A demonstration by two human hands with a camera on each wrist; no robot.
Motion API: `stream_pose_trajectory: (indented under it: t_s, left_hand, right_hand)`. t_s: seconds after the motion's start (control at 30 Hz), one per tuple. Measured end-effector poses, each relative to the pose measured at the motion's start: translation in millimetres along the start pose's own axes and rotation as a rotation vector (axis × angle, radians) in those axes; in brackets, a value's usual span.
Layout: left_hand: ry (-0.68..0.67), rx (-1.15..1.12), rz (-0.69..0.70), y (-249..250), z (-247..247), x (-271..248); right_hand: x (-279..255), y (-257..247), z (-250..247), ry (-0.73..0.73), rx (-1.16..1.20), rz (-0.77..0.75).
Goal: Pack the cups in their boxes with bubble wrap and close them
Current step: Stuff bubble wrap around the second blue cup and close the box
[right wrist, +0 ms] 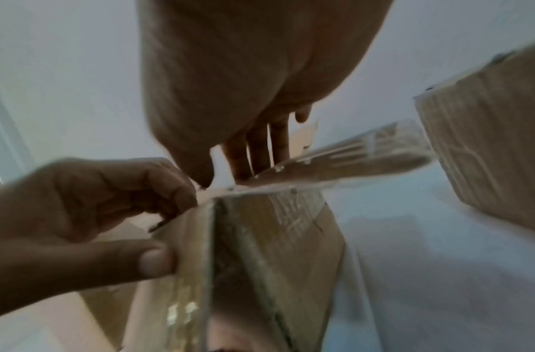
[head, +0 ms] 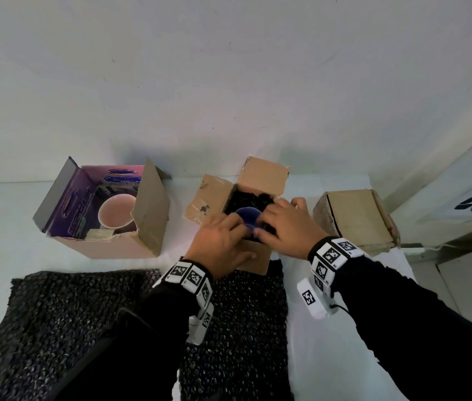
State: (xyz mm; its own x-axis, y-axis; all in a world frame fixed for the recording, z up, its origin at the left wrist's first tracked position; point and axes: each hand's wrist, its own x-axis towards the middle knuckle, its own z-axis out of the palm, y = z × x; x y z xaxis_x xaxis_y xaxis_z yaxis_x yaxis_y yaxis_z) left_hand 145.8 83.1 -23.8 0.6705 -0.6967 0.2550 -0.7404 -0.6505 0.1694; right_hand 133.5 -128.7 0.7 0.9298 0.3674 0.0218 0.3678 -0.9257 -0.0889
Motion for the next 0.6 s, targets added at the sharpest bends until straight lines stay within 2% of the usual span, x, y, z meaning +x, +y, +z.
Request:
stream_pose_trajectory:
  t_s: [0.1, 0.3, 0.43, 0.6]
  left_hand:
    - [-0.047, 0.155, 0.003, -12, -4, -8]
    - [-0.112, 0.181, 0.014, 10, -1, -8]
    - [-0.055, 0.162, 0.021, 21, 0, -10]
    - [0.01, 0.236, -0.041, 8, -13, -19]
  right_hand:
    - [-16, -12, 3, -0.13, 0.022, -0.081]
    - [-23, -15, -6, -0.121, -0.095, -0.087]
    - [-25, -14, -7, -0.173, -0.155, -0.087]
    - [-22, -21, -7, -0.199, -0.137, -0.076]
